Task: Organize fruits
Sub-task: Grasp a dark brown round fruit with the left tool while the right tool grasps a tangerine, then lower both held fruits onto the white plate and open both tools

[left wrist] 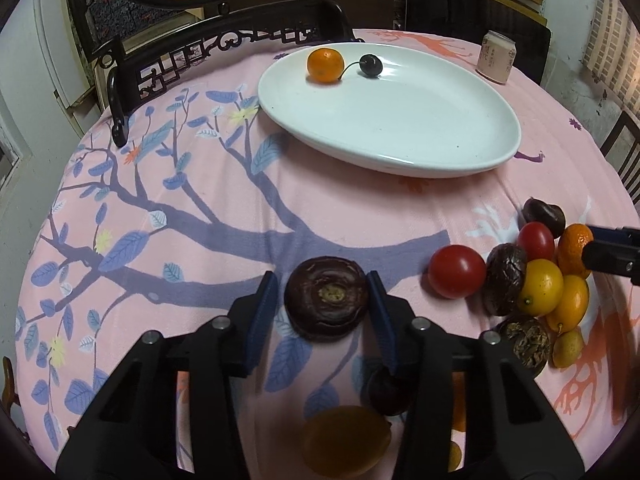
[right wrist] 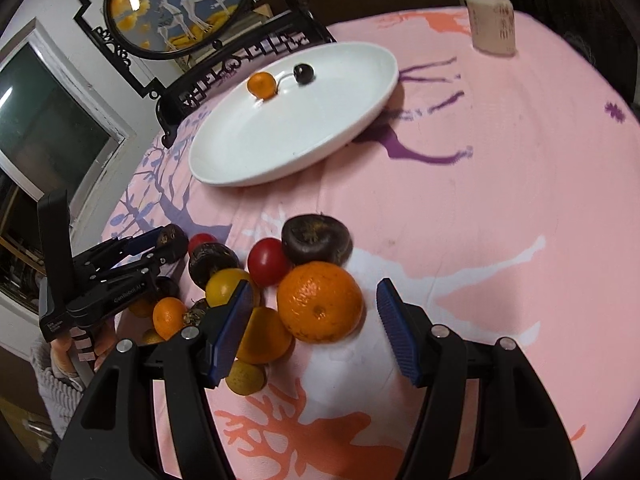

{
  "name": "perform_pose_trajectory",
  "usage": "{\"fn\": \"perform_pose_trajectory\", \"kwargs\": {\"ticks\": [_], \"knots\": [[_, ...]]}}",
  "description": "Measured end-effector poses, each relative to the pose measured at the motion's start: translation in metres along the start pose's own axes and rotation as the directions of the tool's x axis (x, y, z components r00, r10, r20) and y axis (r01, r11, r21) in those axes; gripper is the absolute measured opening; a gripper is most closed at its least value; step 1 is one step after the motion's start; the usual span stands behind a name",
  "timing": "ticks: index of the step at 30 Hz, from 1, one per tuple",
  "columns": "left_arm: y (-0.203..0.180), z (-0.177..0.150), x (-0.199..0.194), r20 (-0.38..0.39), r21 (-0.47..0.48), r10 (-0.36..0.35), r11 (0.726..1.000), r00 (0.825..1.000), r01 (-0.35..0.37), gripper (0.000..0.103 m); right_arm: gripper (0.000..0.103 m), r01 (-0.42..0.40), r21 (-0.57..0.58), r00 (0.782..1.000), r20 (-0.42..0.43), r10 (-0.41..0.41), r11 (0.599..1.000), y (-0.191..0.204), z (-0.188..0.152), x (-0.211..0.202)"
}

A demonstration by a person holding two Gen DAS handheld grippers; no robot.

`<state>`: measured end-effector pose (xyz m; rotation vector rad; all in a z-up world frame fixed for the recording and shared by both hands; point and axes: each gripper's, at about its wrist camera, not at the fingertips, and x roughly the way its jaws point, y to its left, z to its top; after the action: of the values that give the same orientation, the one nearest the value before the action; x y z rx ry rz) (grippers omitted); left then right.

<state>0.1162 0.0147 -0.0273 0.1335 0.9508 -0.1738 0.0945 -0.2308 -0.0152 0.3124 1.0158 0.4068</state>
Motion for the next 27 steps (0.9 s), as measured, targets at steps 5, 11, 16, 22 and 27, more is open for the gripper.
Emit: {"fn": "perform_pose_trajectory", "kwargs": {"ticks": [5,11,16,22,27], "knots": [[0.007,0.002,-0.002,0.011,-0.043,-0.031,0.999,0.999,0.031,0.041,0.05,-0.091,0.076,0.995,-0.044,0.095,0.993,-0.013,0.0,0.01],[0.011,0.005,-0.011,0.045,-0.071,-0.05,0.996,0.998,0.053,0.04,0.045,-0.1,0.095,0.994,-0.025,0.102,0.99,-0.017,0.0,0.004],[0.011,0.011,-0.025,0.096,-0.081,-0.069,0.994,0.993,0.077,0.04,0.045,-0.082,0.052,0.995,0.066,0.079,0.995,-0.008,0.003,-0.019],[0.005,0.03,-0.029,0.108,-0.088,-0.09,0.991,0.99,0.1,0.04,0.045,-0.062,0.069,0.994,0.094,0.055,0.996,-0.007,0.023,-0.018],[0.0,0.059,-0.023,0.115,-0.091,-0.06,0.993,0.992,0.07,0.04,0.046,-0.054,0.071,0.993,0.105,0.046,0.996,0.005,0.062,-0.007]]}}
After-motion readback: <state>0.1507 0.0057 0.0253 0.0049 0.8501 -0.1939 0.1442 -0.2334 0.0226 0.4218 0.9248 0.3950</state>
